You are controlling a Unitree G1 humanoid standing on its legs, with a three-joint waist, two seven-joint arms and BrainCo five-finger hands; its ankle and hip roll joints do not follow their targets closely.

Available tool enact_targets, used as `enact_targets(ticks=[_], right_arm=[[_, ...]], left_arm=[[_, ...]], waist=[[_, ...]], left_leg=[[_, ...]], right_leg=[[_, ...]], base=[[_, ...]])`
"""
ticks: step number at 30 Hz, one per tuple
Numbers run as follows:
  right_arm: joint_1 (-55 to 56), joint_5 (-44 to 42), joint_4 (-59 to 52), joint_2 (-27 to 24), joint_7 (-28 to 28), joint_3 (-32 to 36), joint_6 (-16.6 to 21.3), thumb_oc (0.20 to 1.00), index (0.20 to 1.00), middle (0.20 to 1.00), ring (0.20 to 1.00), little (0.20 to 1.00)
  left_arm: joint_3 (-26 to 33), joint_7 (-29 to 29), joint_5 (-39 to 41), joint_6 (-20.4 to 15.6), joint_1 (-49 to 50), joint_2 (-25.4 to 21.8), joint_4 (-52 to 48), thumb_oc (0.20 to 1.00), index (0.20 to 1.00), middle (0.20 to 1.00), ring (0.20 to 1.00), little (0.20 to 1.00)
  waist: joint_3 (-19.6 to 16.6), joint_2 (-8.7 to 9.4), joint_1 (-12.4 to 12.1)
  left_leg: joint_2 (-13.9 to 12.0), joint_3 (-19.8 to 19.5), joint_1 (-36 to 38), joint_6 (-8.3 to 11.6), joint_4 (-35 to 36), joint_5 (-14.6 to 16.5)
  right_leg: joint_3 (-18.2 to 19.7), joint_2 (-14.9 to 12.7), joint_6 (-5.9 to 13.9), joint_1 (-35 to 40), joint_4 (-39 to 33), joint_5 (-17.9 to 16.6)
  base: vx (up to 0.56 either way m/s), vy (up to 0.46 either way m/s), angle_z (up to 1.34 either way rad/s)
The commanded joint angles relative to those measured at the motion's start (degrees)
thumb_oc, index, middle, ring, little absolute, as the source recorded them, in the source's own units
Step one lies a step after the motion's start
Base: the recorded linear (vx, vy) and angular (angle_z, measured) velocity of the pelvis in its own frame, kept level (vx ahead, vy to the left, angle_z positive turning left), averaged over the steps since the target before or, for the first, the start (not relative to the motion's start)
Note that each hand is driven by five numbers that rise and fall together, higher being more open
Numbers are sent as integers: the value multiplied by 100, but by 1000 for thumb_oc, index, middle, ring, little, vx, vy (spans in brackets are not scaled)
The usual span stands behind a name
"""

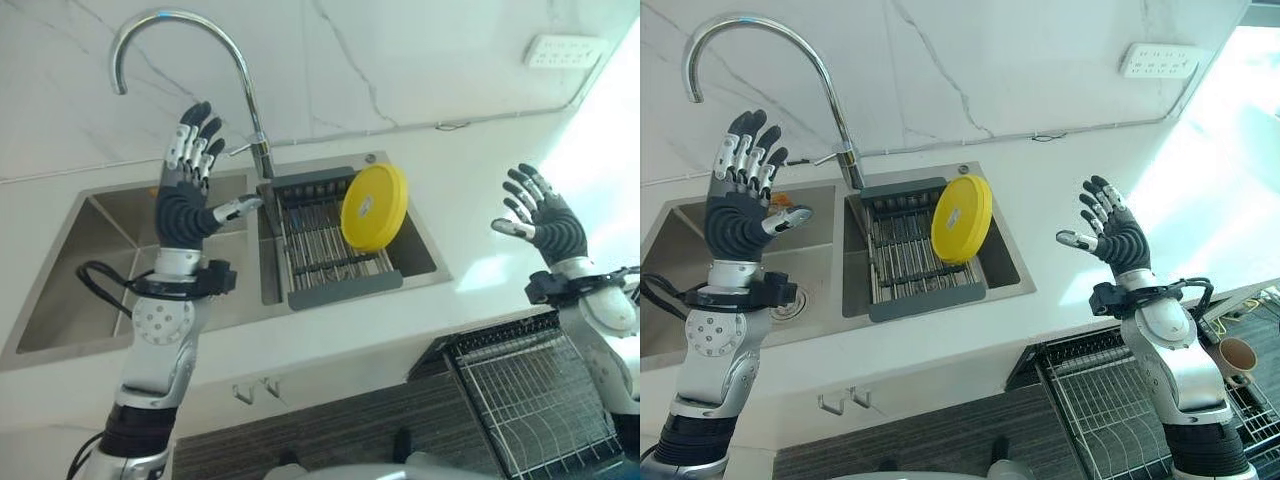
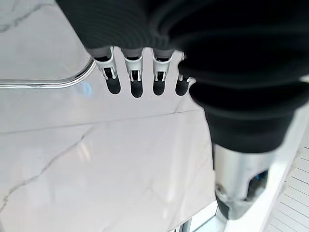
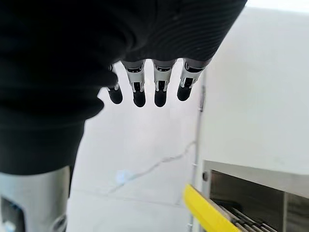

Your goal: Place the dishes in the dishwasher.

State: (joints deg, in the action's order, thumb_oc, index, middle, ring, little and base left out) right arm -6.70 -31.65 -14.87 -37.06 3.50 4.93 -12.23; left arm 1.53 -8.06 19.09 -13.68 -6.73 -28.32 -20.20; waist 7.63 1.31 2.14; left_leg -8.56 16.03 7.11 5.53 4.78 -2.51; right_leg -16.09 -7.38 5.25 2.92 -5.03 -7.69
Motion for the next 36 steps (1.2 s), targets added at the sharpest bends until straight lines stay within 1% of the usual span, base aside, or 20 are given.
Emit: enact_targets(ticks=[1,7,9,12,15,17,22,28,34,36], right_arm=[[-689,-129,169,-218,170,-64,88,1000,1000,1000,1000,1000],[-1232,-424,769,-195,183,-447,-227,1000,1000,1000,1000,1000],[-1334,-416,1057,-192,130,-525,-233,1000,1000,1000,1000,1000],[-1531,-372,1350,-129,164,-613,-231,1000,1000,1000,1000,1000],[-1704,-506,1700,-90,169,-681,-361,1000,1000,1000,1000,1000],[-1858,-640,1948,-67,209,-799,-469,1000,1000,1000,1000,1000],[-2168,-791,2454,-62,395,-960,-559,1000,1000,1000,1000,1000],[-2541,-951,3088,-153,587,-1051,-814,1000,1000,1000,1000,1000],[-2713,-986,3470,-235,603,-1104,-923,1000,1000,1000,1000,1000],[-2745,-814,3527,-274,585,-1122,-957,1000,1000,1000,1000,1000]], left_arm=[[-218,-106,-67,-130,-304,-324,-31,1000,1000,1000,1000,1000],[-249,69,-109,-63,-332,-348,25,1000,1000,1000,1000,1000],[-205,140,-90,-131,-251,-396,70,1000,1000,1000,1000,1000],[-174,275,-293,-239,-119,-436,95,1000,1000,1000,1000,1000],[-129,435,-420,-369,30,-539,133,1000,1000,1000,1000,1000],[-116,462,-378,-355,106,-620,181,1000,1000,1000,1000,1000],[-66,325,-278,-449,117,-653,279,1000,1000,1000,1000,1000],[-79,223,-264,-377,24,-691,327,1000,1000,1000,1000,1000],[-90,149,-252,-345,-1,-719,384,1000,1000,1000,1000,1000],[-74,92,-284,-314,26,-732,383,1000,1000,1000,1000,1000]], waist=[[-310,107,-148],[-358,121,-334],[-379,131,-409],[-391,136,-490],[-392,144,-596],[-395,151,-667],[-386,156,-767],[-399,158,-846],[-395,160,-870],[-396,155,-871]], left_leg=[[-70,-170,15,44,22,116],[-88,-225,-7,52,22,124],[-102,-240,-22,58,22,115],[-116,-241,-42,62,22,101],[-122,-281,-60,70,22,90],[-124,-308,-60,82,22,79],[-121,-380,-53,94,22,69],[-101,-462,-50,104,22,83],[-92,-471,-29,99,22,87],[-91,-461,-21,98,22,88]], right_leg=[[-73,-378,441,329,3,229],[-217,-390,419,395,3,292],[-285,-403,414,405,3,298],[-355,-406,399,420,3,303],[-415,-403,380,442,3,314],[-459,-401,374,471,3,322],[-518,-396,357,529,3,336],[-565,-400,352,574,3,354],[-560,-399,352,597,3,359],[-548,-399,350,599,3,362]], base=[[-10,-27,3],[-10,-19,7],[-11,-21,10],[-4,-16,14],[6,-18,8],[21,-14,13],[32,-4,8],[29,8,10],[0,0,0],[0,0,0]])
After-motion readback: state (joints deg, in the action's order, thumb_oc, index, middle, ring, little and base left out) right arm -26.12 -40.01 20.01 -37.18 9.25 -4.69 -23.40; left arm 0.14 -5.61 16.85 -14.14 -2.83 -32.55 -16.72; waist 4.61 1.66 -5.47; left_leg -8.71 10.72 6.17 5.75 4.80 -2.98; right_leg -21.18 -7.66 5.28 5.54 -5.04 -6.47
